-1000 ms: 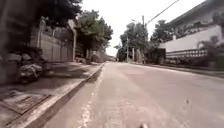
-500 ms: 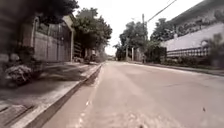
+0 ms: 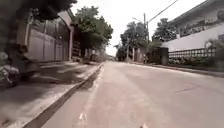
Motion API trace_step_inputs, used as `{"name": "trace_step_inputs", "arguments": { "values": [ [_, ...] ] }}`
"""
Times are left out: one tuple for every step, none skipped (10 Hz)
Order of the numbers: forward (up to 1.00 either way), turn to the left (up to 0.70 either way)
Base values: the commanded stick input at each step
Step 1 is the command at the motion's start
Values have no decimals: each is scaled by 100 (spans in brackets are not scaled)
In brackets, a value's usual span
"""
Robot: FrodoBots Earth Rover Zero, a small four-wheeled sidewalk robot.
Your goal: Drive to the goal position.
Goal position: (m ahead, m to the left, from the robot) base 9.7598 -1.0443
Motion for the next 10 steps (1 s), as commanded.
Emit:
{"name": "trace_step_inputs", "arguments": {
  "values": [
    [70,0],
    [70,0],
    [70,0],
    [70,0],
    [70,0],
    [70,0],
    [70,0],
    [70,0],
    [70,0],
    [70,0]
  ]
}}
